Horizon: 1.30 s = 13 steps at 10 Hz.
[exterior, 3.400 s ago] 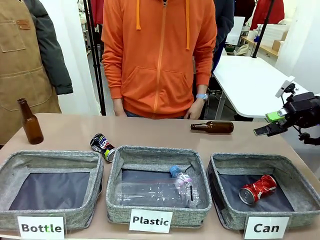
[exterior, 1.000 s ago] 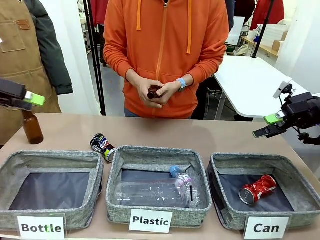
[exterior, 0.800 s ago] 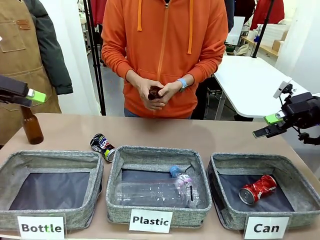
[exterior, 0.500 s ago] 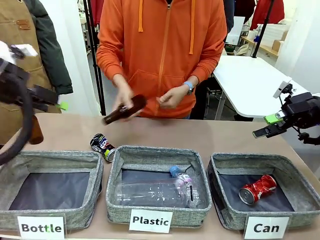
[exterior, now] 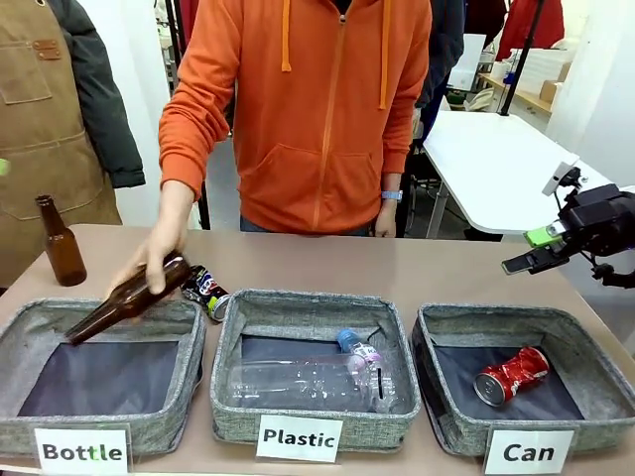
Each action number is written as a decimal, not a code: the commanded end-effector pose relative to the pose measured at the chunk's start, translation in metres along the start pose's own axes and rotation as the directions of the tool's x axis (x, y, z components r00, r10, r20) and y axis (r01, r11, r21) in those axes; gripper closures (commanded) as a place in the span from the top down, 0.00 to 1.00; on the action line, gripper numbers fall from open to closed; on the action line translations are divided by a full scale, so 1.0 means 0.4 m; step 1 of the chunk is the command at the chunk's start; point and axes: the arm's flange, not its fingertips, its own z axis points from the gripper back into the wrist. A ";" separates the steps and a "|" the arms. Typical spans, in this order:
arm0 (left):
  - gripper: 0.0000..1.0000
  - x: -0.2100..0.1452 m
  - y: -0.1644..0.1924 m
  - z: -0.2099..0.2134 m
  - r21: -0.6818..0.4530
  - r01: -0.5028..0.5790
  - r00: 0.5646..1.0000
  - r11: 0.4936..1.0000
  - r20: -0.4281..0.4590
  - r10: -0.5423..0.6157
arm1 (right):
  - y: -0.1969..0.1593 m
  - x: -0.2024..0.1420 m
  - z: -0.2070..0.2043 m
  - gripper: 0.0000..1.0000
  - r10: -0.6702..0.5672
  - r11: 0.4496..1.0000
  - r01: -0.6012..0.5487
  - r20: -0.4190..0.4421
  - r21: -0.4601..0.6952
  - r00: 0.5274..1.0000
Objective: Sort the can waste into the basket.
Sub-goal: Pick up the can waste from the table and place it in the right Fabric basket.
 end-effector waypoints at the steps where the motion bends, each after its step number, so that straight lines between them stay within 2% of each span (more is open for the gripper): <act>1: 1.00 -0.054 0.155 0.201 -0.184 0.007 0.999 0.983 -0.042 -0.015 | 0.004 -0.005 -0.003 0.99 0.008 1.000 -0.008 0.000 -0.017 1.000; 2: 1.00 -0.096 0.210 0.242 -0.265 0.003 1.000 0.964 -0.005 -0.004 | 0.004 -0.005 -0.003 0.99 0.008 1.000 -0.008 0.000 -0.017 1.000; 4: 1.00 -0.143 0.279 0.266 -0.341 -0.037 0.996 0.939 0.066 0.063 | 0.004 -0.005 -0.003 0.99 0.008 1.000 -0.008 0.000 -0.017 1.000; 8: 1.00 -0.126 0.301 0.247 -0.348 -0.049 0.996 0.936 0.049 0.070 | 0.004 -0.005 -0.003 0.99 0.008 1.000 -0.008 0.000 -0.017 1.000; 11: 1.00 -0.101 0.271 0.211 -0.336 -0.036 0.999 0.941 0.016 0.045 | 0.004 -0.005 -0.003 0.99 0.008 1.000 -0.008 0.000 -0.017 1.000; 13: 1.00 -0.066 0.170 0.114 -0.250 -0.017 0.999 0.968 -0.049 0.005 | 0.004 -0.005 -0.003 0.99 0.008 1.000 -0.008 0.000 -0.017 1.000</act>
